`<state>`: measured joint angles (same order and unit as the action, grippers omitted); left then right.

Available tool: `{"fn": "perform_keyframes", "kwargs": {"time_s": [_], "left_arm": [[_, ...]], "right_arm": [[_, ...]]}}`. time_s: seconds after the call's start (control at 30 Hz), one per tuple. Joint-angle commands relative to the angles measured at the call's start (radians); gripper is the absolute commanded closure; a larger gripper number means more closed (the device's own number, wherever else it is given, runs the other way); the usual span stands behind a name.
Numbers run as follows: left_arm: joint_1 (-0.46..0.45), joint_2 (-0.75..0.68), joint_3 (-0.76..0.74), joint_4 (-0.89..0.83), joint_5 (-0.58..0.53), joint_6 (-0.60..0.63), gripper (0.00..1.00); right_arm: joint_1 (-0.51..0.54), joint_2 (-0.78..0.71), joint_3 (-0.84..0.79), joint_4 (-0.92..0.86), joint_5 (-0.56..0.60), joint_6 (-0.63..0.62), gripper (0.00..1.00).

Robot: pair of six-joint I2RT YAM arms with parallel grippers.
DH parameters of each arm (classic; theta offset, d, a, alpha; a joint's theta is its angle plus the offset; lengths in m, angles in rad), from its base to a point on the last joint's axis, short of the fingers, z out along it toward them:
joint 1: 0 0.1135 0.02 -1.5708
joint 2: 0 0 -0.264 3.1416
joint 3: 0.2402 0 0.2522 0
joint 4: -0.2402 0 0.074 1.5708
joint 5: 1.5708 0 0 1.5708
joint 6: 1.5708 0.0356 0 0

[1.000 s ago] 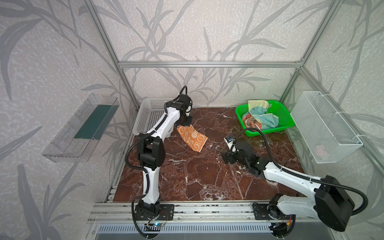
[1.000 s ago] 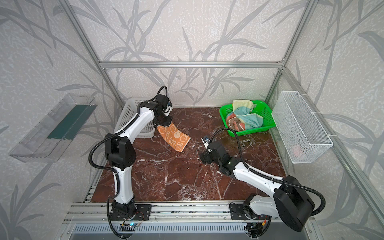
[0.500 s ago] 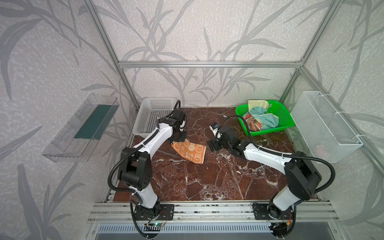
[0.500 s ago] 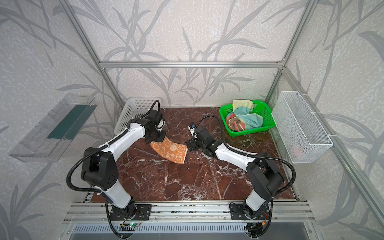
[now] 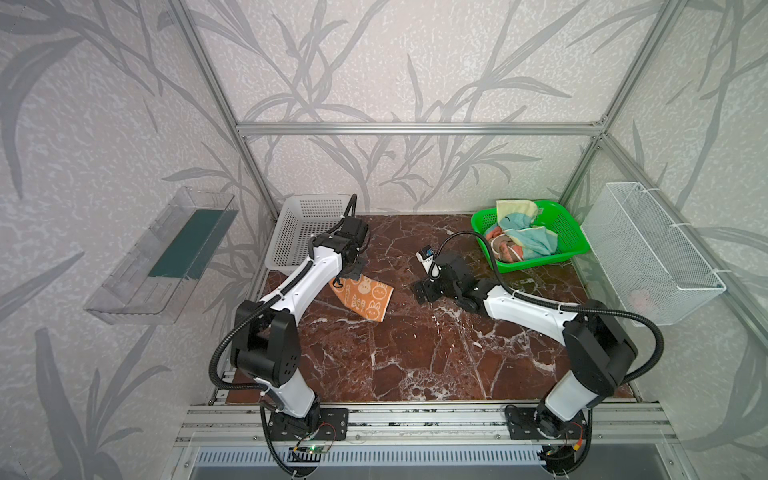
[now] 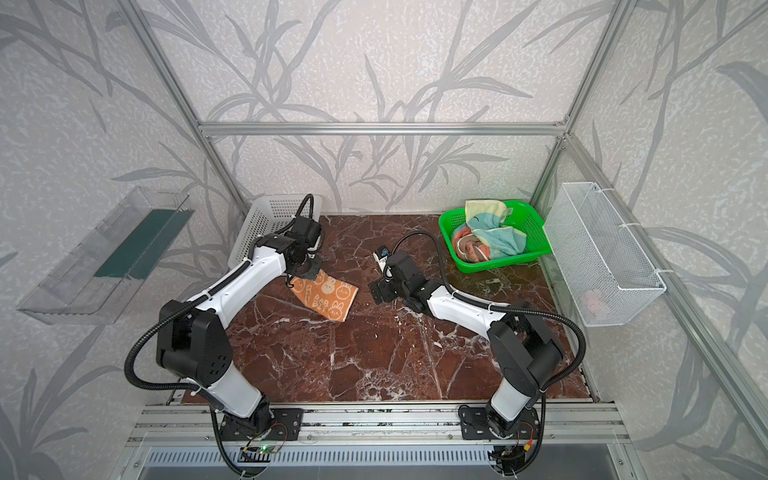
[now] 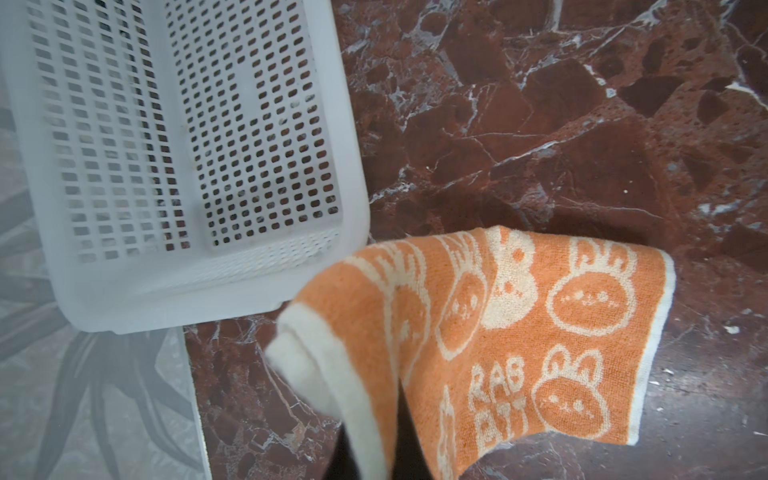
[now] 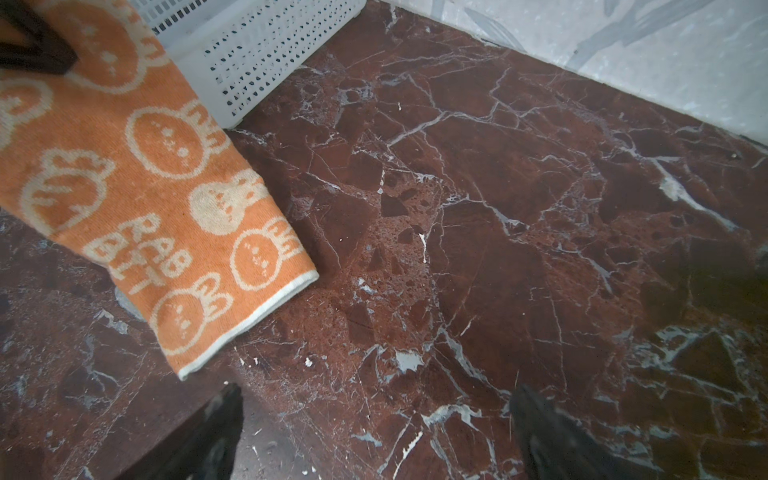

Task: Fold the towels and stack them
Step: 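Carry the hanging orange towel with the left gripper up over the white basket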

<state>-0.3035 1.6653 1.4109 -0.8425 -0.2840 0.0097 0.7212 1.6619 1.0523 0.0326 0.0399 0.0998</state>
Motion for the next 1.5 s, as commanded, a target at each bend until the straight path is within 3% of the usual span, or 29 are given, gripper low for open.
{"fn": "perform_keyframes", "kwargs": {"time_s": [0.0,0.13,0.53,0.83,1.23,1.47], "left_arm": [[0.006,0.008,0.054,0.002,-0.048,0.054,1.00],[0.006,0.026,0.086,0.007,-0.005,0.072,1.00],[0.038,0.024,0.094,-0.020,-0.024,0.092,1.00],[0.110,0.003,-0.009,0.017,-0.003,0.052,1.00],[0.152,0.141,0.061,0.014,-0.009,0.076,1.00],[0.149,0.214,0.129,0.027,0.056,0.100,1.00]], "right_arm": [[0.006,-0.022,-0.021,0.001,0.003,-0.011,0.01],[0.006,-0.023,-0.027,0.000,-0.006,-0.009,0.01],[0.006,-0.032,-0.044,-0.008,0.000,-0.015,0.01],[0.006,-0.027,-0.052,-0.009,-0.003,-0.023,0.01],[0.006,-0.036,-0.058,-0.023,0.011,-0.031,0.01],[0.006,-0.039,-0.054,-0.032,0.017,-0.036,0.01]]}}
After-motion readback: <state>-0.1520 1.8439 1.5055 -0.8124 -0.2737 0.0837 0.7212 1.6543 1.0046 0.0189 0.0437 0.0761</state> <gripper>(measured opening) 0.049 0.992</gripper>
